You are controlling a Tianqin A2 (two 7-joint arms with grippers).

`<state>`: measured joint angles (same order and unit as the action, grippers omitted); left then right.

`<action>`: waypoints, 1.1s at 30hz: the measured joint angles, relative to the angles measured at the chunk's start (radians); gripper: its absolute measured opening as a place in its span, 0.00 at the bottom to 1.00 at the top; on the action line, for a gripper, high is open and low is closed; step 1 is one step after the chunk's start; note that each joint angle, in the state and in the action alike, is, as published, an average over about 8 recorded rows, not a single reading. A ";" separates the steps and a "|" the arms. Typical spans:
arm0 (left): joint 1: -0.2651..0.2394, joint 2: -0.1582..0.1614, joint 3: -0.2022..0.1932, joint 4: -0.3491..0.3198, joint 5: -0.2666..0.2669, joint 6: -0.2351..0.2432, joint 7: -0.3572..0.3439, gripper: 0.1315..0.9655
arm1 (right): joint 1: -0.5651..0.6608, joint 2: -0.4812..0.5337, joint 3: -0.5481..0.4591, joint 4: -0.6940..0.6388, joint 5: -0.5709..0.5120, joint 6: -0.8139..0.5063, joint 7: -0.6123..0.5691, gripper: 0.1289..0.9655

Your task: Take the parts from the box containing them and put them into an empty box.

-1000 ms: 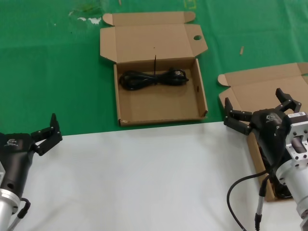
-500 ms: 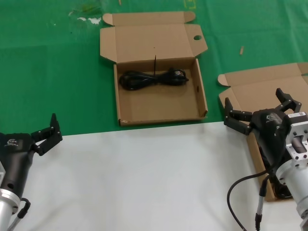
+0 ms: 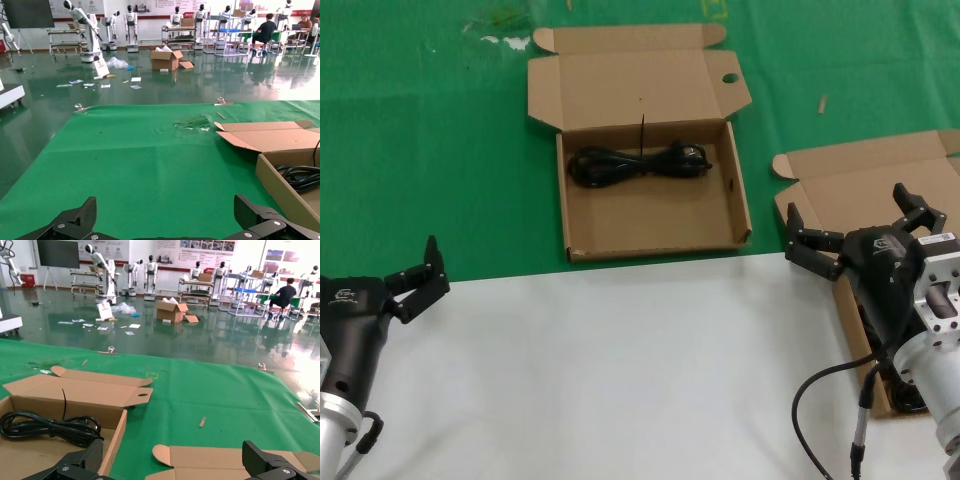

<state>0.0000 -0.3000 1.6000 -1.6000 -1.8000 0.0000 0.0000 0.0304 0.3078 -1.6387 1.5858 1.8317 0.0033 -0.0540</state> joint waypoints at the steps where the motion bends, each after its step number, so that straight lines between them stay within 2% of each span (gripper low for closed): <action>1: 0.000 0.000 0.000 0.000 0.000 0.000 0.000 1.00 | 0.000 0.000 0.000 0.000 0.000 0.000 0.000 1.00; 33: 0.000 0.000 0.000 0.000 0.000 0.000 0.000 1.00 | 0.000 0.000 0.000 0.000 0.000 0.000 0.000 1.00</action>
<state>0.0000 -0.3000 1.6000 -1.6000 -1.8000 0.0000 0.0000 0.0304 0.3078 -1.6387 1.5858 1.8317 0.0033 -0.0540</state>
